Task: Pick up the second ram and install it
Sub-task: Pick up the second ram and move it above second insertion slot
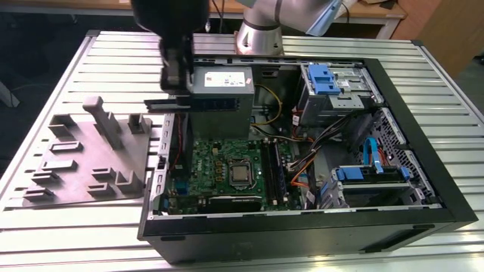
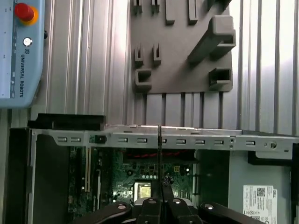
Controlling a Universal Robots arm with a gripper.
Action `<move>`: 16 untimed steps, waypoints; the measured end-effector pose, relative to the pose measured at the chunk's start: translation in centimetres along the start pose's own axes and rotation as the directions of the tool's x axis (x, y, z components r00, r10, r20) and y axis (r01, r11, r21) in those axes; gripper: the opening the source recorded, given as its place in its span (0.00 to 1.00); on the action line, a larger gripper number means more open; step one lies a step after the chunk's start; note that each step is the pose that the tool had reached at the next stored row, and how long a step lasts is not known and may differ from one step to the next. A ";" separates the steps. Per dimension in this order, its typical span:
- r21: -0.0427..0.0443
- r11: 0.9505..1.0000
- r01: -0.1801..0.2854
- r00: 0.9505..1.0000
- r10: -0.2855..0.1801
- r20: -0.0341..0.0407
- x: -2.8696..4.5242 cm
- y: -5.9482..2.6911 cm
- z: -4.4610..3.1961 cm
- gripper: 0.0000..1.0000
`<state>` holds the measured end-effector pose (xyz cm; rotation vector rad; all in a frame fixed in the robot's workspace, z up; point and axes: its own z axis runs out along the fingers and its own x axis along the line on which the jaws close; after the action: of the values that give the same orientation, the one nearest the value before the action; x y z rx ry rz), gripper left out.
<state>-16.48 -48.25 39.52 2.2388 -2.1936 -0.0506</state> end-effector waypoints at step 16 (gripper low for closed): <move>0.000 1.000 0.000 1.000 0.000 0.000 0.15 -7.20 0.05 0.11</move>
<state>-9.28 -48.26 39.26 2.2388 -2.1934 -0.0506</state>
